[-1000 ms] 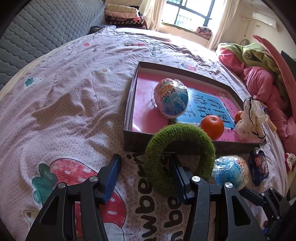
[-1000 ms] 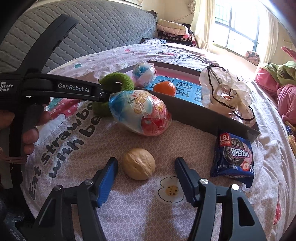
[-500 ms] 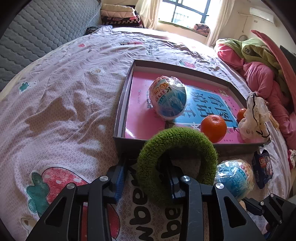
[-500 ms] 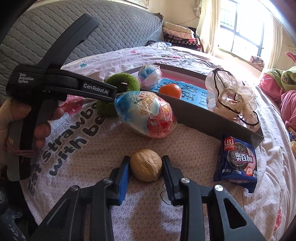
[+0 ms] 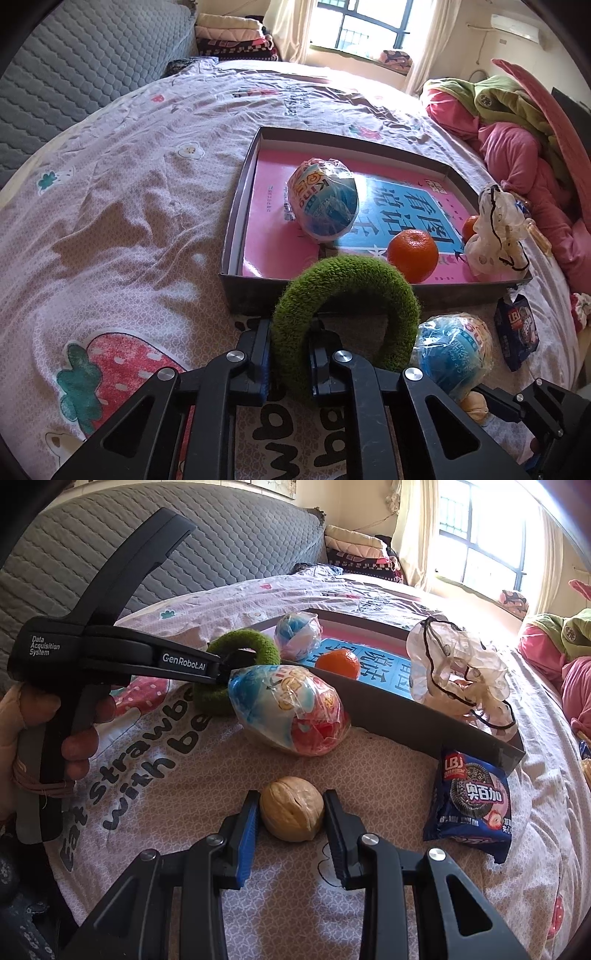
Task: Organize objects
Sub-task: 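Close the left tool on the green fuzzy ring while the right tool grasps the walnut, then carry the green ring over the tray with the left tool while the right tool carries the walnut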
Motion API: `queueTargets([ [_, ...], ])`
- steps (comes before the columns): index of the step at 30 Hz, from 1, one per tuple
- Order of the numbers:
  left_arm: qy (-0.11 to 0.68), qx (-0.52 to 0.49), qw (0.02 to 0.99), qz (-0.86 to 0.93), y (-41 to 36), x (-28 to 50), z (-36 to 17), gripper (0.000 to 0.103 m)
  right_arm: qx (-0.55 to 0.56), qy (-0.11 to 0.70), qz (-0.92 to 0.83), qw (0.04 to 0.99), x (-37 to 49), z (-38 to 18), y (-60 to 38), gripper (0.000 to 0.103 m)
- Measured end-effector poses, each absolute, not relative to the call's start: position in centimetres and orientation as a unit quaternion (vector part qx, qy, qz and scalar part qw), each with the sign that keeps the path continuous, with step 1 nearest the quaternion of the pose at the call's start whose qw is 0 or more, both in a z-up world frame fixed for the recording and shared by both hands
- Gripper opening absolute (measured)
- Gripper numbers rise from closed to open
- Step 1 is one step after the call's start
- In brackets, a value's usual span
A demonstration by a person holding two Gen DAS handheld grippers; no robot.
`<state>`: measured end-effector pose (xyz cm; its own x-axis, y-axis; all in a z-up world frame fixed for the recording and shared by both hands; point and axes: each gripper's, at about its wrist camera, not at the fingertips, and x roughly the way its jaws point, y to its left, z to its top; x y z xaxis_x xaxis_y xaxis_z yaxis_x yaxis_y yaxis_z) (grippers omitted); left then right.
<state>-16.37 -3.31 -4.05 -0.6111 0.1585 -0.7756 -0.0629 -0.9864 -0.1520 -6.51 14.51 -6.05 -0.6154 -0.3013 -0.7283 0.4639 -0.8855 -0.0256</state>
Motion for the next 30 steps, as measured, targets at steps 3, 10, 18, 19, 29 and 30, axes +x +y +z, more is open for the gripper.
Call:
queueTargets([
  [3,-0.052,-0.433,0.062,0.898,-3.3,-16.1,-3.7,0.015,0.38,0.106,-0.894,0.212,-6.5,-5.9,14.5,0.034],
  [10,-0.05,-0.415,0.058,0.907,-3.4,-15.2,-2.3,0.014,0.369,0.104,-0.901,0.205,-6.6,-5.3,14.6,0.034],
  [18,-0.048,-0.392,0.055,0.917,-3.5,-13.4,-0.5,0.014,0.358,0.097,-0.907,0.199,-6.5,-4.5,14.9,0.034],
  [19,-0.046,-0.389,0.055,0.918,-3.5,-13.2,-0.3,0.014,0.355,0.095,-0.909,0.198,-6.3,-4.4,14.9,0.034],
  [29,-0.035,-0.366,0.059,0.928,-2.8,-10.5,1.8,0.014,0.334,0.079,-0.921,0.186,-5.8,-2.5,15.6,0.034],
  [30,-0.034,-0.363,0.06,0.929,-2.7,-10.2,2.0,0.014,0.332,0.078,-0.922,0.186,-5.7,-2.2,15.7,0.034],
])
